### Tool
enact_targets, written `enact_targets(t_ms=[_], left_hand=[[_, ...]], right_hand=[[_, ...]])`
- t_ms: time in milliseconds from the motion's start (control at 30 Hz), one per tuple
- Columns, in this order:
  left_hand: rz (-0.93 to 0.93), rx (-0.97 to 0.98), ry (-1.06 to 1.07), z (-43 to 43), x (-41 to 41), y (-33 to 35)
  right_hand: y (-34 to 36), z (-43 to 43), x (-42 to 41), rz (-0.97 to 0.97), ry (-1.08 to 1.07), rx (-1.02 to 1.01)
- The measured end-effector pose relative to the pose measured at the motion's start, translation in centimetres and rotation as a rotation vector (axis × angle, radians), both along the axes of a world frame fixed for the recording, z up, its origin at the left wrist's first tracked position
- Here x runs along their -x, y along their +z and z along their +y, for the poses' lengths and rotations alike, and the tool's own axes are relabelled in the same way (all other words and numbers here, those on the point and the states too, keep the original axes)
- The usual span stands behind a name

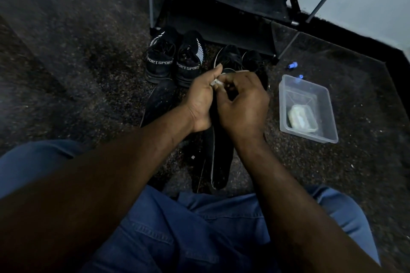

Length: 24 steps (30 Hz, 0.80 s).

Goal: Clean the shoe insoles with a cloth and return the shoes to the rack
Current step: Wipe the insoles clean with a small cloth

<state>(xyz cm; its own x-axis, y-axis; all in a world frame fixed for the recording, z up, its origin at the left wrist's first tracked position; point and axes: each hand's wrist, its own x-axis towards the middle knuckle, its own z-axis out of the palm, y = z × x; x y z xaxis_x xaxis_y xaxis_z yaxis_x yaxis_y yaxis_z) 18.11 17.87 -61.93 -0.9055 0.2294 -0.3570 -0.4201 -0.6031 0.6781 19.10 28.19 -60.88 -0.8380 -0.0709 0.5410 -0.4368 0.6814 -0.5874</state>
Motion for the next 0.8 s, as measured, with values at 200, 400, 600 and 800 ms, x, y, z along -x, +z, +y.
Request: enact_targets(t_ms=[200, 400, 600, 800], left_hand=[[-0.011, -0.015, -0.028, 0.1, -0.1, -0.2], [0.040, 0.030, 0.012, 0.2, 0.0, -0.1], [0.064, 0.012, 0.010, 0.6, 0.1, -0.2], [0.065, -0.014, -0.019, 0.5, 0.3, -0.7]], right_hand=[[0.2, 1.6, 2.0, -0.036, -0.164, 0.037], [0.1, 0.1, 0.8, -0.053, -0.052, 0.103], [-0.1, 1.4, 2.0, -0.085, -0.108, 0.119], [0.0, 1.5, 1.7, -0.137, -0.121, 0.164]])
